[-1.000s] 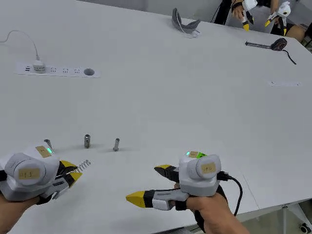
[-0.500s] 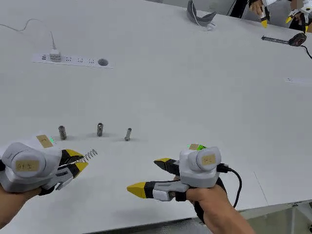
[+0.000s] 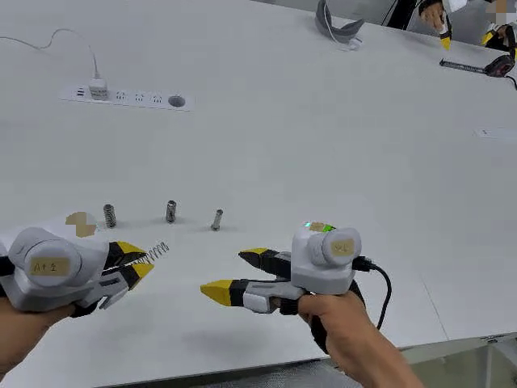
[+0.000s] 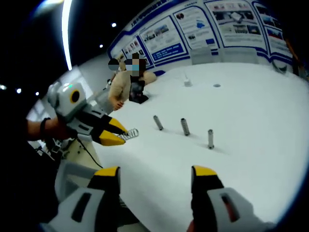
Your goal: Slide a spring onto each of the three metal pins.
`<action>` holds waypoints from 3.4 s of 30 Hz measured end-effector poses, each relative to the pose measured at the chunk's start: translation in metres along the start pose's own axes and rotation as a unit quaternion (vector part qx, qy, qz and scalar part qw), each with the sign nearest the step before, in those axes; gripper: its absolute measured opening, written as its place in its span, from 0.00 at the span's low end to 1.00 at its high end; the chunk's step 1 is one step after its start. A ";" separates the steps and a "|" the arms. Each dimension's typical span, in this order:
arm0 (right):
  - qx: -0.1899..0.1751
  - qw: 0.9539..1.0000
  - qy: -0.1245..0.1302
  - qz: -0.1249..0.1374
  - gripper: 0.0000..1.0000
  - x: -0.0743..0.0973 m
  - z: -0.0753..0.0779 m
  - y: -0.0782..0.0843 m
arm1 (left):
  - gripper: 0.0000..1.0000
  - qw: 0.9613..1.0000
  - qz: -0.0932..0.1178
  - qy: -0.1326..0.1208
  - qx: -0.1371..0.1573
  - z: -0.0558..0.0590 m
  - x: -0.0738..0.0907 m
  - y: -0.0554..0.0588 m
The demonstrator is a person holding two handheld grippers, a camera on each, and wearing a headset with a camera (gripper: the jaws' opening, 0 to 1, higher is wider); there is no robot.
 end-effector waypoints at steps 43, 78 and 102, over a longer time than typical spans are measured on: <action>-0.087 0.988 -0.121 0.034 0.25 -0.024 -0.039 -0.033 | 0.10 0.999 0.002 0.040 -0.037 0.022 -0.017 -0.009; 0.313 0.923 -0.148 -0.170 0.12 0.003 -0.046 -0.069 | 0.10 0.990 0.065 0.105 -0.066 0.027 -0.015 -0.063; 0.413 0.863 -0.184 -0.225 0.12 -0.002 -0.053 -0.055 | 0.10 0.985 0.055 0.129 -0.096 0.036 -0.015 -0.058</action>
Point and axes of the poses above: the centre of the closed fingertips' face, and the gripper's own axes: x roughly backward along the fingers, z roughly to its right, y roughly out of its underside, the point moved 2 cm from there along x, roughly backward along the fingers, and after that the axes turned 3 degrees about y, right-handed, at the moved point
